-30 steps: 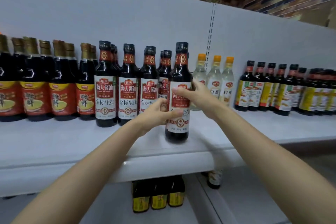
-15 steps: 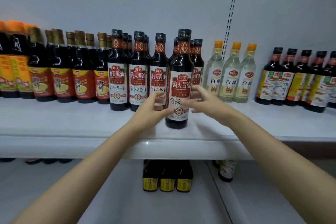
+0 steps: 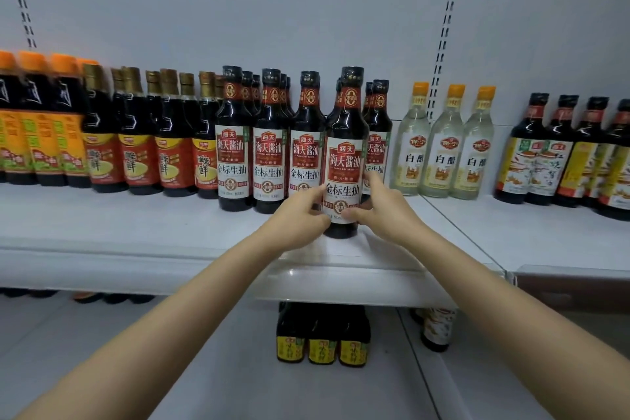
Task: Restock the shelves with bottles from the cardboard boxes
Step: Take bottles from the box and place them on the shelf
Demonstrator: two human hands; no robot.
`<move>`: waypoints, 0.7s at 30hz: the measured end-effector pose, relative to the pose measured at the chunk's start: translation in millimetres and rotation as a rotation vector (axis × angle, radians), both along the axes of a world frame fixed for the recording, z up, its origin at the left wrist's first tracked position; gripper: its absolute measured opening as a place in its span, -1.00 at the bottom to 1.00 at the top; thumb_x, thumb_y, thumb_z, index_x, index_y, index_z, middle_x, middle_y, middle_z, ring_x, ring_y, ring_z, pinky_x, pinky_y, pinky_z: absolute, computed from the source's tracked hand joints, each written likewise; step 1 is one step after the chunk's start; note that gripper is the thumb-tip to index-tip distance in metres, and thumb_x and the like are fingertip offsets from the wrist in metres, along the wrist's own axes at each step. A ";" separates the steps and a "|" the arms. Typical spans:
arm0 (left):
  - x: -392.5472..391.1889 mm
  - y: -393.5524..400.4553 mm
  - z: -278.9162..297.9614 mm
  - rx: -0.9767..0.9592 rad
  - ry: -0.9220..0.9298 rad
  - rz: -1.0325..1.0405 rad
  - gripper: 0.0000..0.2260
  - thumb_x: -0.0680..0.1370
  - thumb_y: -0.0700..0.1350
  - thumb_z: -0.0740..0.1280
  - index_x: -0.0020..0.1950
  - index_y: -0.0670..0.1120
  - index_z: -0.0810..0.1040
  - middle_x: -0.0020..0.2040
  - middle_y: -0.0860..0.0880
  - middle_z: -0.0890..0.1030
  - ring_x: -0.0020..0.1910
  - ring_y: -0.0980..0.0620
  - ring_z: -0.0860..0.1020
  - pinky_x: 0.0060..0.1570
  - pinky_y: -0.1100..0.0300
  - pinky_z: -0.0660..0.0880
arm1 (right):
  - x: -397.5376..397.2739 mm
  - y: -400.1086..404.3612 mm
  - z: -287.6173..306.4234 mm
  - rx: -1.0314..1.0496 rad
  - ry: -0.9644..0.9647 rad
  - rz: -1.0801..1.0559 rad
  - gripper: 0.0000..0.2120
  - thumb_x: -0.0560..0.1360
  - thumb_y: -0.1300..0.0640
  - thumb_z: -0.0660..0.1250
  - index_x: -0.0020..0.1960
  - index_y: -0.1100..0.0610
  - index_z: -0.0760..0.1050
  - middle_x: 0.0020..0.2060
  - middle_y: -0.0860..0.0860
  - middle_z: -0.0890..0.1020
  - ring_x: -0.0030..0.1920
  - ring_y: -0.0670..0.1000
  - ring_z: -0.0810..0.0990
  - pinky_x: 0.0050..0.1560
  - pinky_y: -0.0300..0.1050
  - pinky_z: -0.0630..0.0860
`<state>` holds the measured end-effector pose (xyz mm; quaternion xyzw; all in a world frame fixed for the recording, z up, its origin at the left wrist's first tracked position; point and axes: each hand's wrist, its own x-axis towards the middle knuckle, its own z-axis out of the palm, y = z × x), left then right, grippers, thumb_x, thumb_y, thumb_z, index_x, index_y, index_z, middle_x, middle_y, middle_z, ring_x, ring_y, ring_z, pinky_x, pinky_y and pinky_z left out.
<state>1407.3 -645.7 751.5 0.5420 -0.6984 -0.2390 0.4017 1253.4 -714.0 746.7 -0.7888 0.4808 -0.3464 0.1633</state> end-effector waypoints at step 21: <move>-2.8 -67.1 9.0 0.146 -0.075 0.043 -0.60 0.55 -0.32 0.12 0.39 -0.13 0.37 0.24 -0.24 0.51 0.26 -0.27 0.43 0.24 -0.07 0.40 | 25.0 -55.6 9.5 0.036 0.195 -0.192 -0.50 0.52 0.06 0.37 0.30 0.19 0.20 0.20 0.15 0.53 0.15 0.18 0.53 0.16 0.14 0.48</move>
